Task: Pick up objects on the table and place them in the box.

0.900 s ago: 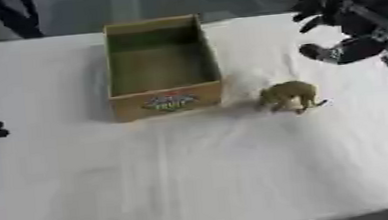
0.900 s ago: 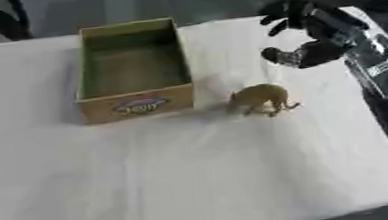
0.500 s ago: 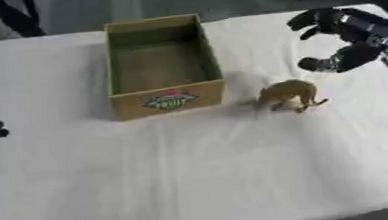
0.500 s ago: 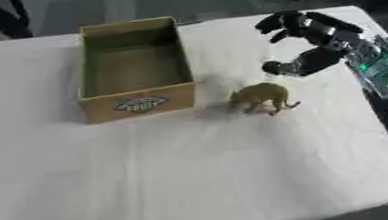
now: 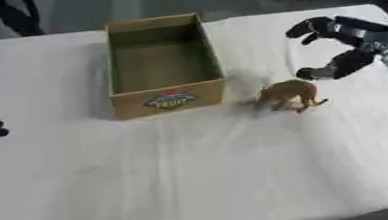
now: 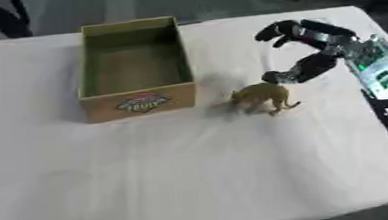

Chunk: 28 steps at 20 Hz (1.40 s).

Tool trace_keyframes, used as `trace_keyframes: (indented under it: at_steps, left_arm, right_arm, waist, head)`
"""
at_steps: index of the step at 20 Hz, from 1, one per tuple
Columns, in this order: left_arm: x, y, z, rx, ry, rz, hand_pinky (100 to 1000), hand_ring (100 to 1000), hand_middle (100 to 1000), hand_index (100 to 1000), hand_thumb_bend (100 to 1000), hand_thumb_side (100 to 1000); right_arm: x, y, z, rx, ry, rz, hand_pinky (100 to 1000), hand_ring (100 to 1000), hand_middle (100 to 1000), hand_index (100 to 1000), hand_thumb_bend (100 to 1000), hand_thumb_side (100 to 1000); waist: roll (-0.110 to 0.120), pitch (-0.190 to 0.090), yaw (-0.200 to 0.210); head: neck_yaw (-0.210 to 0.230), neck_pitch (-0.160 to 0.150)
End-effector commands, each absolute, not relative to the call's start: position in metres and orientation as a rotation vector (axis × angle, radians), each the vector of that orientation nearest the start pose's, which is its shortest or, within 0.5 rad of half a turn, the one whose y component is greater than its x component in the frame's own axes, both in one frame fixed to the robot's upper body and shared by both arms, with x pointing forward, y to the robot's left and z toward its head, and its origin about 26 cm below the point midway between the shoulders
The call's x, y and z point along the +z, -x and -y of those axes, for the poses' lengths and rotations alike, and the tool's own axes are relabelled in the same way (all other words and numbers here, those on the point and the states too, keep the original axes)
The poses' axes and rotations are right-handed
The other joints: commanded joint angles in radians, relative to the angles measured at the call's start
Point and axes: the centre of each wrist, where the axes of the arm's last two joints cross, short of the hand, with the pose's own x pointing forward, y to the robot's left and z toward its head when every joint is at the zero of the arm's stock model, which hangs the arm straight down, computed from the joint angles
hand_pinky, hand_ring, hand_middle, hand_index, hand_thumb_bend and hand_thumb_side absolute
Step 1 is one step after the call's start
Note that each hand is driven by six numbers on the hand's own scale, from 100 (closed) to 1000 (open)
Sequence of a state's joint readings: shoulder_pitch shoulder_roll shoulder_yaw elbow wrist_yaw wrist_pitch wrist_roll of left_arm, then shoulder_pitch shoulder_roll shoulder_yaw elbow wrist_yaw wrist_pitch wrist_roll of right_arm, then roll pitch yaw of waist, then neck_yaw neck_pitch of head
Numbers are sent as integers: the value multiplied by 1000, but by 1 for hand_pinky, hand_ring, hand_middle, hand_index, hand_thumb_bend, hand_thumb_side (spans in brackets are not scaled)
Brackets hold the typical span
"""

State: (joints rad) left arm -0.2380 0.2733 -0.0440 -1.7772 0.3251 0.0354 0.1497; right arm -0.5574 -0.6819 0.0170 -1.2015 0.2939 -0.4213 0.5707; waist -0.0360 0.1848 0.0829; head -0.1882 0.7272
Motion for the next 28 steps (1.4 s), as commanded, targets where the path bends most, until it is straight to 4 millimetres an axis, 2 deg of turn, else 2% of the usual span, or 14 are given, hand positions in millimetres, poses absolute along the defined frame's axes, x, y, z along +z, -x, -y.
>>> trace_keyframes:
  at_steps: [1, 12, 17, 22, 25, 28]
  left_arm:
    - [131, -321, -266, 7, 82, 1957, 539, 518, 503, 605, 389, 455]
    - [130, -321, -265, 6, 86, 1956, 540, 518, 502, 605, 388, 457]
    - [130, -321, -265, 5, 87, 1955, 540, 518, 502, 605, 388, 457]
    - [130, -321, -265, 5, 88, 1956, 540, 518, 503, 605, 386, 457]
    - [130, -321, -265, 4, 89, 1955, 540, 518, 503, 605, 386, 458]
    - [130, -321, -265, 5, 89, 1955, 540, 518, 503, 605, 386, 457]
  right_arm:
    - [175, -398, 410, 1414, 483, 1585, 850, 928, 877, 889, 462, 398]
    - [147, -403, 404, 1477, 464, 1461, 845, 919, 864, 885, 468, 442]
    - [133, -405, 401, 1470, 461, 1440, 828, 899, 835, 875, 464, 430]
    - [129, -406, 400, 1471, 468, 1436, 815, 877, 817, 865, 460, 417]
    - [128, -406, 399, 1473, 474, 1435, 803, 859, 803, 857, 455, 397]
    - [126, -406, 399, 1469, 483, 1437, 774, 821, 773, 834, 442, 327]
  waist:
    - [1, -18, 1]
    - [5, -17, -2]
    - [7, -17, -1]
    - [7, -17, -1]
    - [6, -17, -2]
    - [6, -17, -1]
  head:
    - [-4, 1]
    - [-8, 3]
    - [-8, 4]
    - [-9, 4]
    - [-9, 4]
    - [-9, 4]
